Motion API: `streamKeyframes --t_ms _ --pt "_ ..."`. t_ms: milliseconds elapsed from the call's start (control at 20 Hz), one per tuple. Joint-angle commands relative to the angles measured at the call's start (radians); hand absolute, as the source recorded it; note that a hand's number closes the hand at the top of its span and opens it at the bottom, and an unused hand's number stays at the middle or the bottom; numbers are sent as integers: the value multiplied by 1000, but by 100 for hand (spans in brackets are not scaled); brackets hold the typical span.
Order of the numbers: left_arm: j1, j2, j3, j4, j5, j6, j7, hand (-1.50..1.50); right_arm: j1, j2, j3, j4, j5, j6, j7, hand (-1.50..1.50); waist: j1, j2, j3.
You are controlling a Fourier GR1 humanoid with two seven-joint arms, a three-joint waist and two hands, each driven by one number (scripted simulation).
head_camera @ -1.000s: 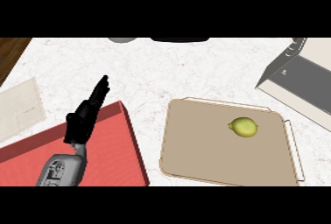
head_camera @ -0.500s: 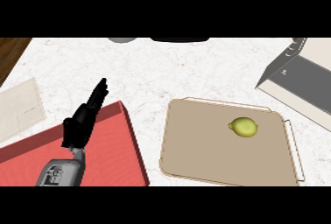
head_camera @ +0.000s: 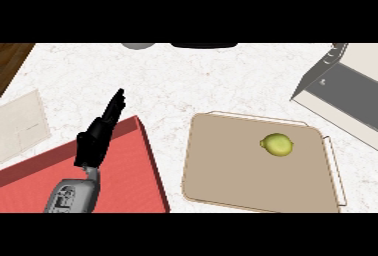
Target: Pick the can from the tray and place it in the tiered shelf
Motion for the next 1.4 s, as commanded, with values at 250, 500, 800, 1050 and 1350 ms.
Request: streamKeyframes --t_ms 250,500,800,1050,1350 --pt "31 15 -1 -45 -1 -14 6 0 100 26 -34 -91 179 52 225 -150 1 -2 1" --pt "21 9 6 -64 10 -13 33 0 145 58 -54 -218 44 8 180 -150 -2 -3 1" --pt "-19 -9 0 41 -24 14 -7 0 122 62 -38 -262 -50 8 168 -150 -1 -1 1" --pt "40 9 -5 -76 6 -23 44 0 104 15 -44 -378 -115 76 195 -150 2 -3 1" --pt "14 9 11 -12 -4 -8 20 0 91 -3 -155 -502 -213 -25 193 -150 -13 -5 1"
